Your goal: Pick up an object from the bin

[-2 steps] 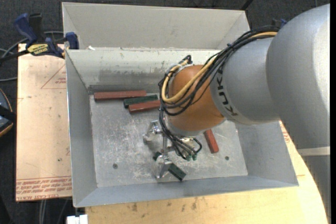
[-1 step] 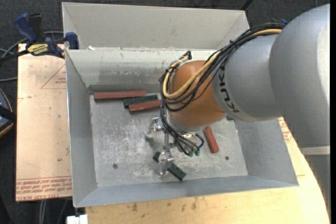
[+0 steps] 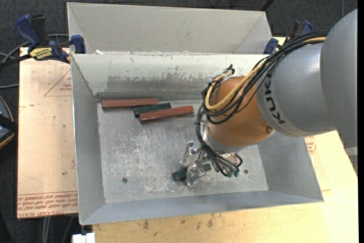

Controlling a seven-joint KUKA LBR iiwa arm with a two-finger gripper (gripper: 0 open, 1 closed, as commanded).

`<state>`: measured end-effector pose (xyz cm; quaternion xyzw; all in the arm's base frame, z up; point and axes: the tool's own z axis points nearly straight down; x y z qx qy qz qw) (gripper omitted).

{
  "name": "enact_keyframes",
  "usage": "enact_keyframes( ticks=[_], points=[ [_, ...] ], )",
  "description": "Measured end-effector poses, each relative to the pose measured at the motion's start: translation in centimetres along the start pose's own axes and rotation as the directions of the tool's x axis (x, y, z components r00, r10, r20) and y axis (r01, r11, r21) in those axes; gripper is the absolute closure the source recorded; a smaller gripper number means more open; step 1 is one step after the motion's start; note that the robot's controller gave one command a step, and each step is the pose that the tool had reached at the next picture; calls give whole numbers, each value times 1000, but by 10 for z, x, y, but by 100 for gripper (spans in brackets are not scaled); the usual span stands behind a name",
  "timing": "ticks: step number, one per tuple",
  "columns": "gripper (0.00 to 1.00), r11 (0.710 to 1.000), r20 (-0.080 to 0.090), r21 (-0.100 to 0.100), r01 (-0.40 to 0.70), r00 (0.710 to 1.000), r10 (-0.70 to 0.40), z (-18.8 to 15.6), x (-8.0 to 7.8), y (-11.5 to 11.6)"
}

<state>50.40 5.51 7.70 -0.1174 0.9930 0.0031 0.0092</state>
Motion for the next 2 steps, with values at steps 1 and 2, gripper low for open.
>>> enact_keyframes(
  ticks=[1, 2],
  points=[
    [100, 1000, 0, 0, 0, 1000, 0, 0, 0, 0],
    [100, 999, -18, 2, 32, 999, -32, -130, -5, -6]
  ],
)
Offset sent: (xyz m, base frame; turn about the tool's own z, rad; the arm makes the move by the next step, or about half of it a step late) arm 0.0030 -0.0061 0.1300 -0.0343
